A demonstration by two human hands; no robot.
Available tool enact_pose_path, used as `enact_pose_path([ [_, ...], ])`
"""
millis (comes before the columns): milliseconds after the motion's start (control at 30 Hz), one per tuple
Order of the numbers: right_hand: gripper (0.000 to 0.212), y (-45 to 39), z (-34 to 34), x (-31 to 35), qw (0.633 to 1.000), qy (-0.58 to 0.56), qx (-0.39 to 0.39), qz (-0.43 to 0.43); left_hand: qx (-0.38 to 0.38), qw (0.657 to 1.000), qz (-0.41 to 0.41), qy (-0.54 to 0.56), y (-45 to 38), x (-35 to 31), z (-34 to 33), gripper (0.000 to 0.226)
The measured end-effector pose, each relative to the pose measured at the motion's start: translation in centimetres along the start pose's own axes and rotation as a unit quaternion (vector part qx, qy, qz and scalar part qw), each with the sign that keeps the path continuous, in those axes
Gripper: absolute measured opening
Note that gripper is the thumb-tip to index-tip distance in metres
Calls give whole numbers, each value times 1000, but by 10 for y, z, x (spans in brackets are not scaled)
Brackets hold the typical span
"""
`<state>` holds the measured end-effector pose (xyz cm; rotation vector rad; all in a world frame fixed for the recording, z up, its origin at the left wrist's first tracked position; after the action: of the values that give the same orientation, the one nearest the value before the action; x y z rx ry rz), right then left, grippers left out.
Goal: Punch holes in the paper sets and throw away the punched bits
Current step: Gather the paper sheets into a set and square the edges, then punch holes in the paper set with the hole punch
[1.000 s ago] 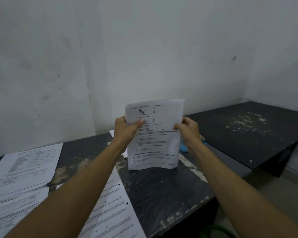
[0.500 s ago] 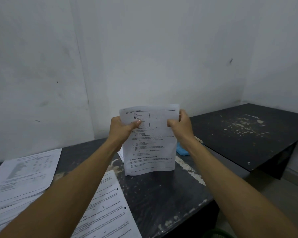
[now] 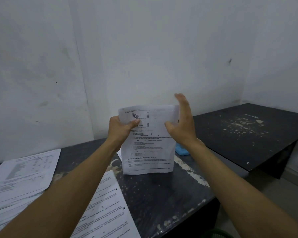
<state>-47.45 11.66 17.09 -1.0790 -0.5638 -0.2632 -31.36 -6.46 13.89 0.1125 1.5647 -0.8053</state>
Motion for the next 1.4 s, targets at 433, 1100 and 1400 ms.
enact_pose_path([
  [433,20,19,-23,-96,915,-242,75,-314,-28,981,118,152,-29,9,-5,33],
  [1100,10,-50,-12,-164,964,15,59,-260,-62,969,237,41,-16,154,-35,19],
  [1400,44,-28,-52,-225,913,119,237,-310,-39,960,274,48,-9,202,-84,21],
])
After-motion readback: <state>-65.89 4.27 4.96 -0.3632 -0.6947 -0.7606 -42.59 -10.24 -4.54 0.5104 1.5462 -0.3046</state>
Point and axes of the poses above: each hand's wrist, its own y-axis away from the middle knuckle, its own z-axis out of the back of the hand, x = y × z, the point moved 9 cm from there along -y, towards the middle knuckle, and after that the axes turned 1 degree about -y, right-handed, at the moved point
